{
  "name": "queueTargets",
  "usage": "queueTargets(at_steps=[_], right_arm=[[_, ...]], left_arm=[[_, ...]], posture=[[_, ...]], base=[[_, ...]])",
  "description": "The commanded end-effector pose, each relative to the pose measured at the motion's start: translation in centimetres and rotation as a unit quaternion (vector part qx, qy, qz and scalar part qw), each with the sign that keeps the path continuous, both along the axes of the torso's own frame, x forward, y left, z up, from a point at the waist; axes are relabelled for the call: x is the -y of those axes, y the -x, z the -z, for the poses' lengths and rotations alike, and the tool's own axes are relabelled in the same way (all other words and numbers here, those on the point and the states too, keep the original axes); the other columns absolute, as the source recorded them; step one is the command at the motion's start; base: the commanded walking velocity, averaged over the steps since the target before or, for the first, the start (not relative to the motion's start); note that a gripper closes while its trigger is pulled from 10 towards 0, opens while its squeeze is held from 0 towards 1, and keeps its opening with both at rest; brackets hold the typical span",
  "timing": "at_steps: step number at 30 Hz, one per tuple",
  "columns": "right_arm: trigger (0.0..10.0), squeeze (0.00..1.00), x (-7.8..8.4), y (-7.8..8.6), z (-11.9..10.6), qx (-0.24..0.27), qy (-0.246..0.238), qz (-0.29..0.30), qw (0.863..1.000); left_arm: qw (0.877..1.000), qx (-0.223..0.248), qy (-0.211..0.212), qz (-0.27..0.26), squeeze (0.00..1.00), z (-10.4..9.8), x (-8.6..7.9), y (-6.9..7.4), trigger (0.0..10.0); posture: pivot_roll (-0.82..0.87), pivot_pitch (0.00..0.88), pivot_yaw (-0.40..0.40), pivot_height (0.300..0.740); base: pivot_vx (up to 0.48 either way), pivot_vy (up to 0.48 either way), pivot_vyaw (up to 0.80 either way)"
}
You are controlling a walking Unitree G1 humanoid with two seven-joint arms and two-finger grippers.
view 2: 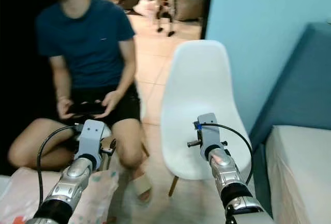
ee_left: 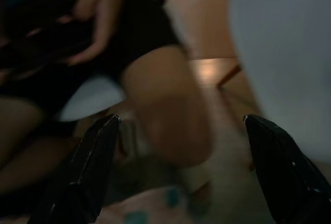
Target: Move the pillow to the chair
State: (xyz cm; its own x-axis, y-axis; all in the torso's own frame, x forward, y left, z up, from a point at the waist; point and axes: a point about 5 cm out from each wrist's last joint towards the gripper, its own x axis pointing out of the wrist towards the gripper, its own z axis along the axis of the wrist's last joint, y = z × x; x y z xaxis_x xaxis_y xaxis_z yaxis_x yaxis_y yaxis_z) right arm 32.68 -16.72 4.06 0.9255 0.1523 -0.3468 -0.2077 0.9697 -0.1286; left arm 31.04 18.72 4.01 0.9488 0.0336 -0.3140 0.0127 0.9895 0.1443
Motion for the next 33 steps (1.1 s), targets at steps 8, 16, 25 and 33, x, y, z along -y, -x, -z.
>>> queueTargets(at_steps=[8, 16, 25, 33], right_arm=[[10.0, 0.00, -1.5, 0.6, 1.1, -0.024, -0.016, -0.022, 0.999], [10.0, 0.00, -2.9, 0.7, 1.3, -0.043, -0.014, -0.070, 0.997], [10.0, 0.00, -0.7, 1.9, 2.4, -0.064, 0.003, -0.076, 0.995], [10.0, 0.00, -0.7, 4.5, 3.9, -0.052, -0.033, -0.075, 0.995]], left_arm=[[0.998, -0.052, -0.014, -0.038, 0.00, 2.5, -2.8, 2.4, 10.0], [0.999, -0.003, -0.007, -0.032, 0.00, 0.5, -2.0, 1.5, 10.0], [0.999, 0.011, 0.010, -0.038, 0.00, 1.1, 0.8, 2.9, 10.0], [0.999, -0.017, -0.034, -0.004, 0.00, 2.8, 1.6, 5.3, 10.0]], posture=[[0.00, 0.080, 0.031, 0.740], [0.00, 0.163, -0.037, 0.740], [-0.01, 0.144, -0.067, 0.740], [-0.03, 0.176, -0.030, 0.740]], base=[[0.000, 0.000, -0.80], [0.000, 0.000, -0.80], [0.000, 0.000, -0.80], [0.000, 0.000, -0.80]])
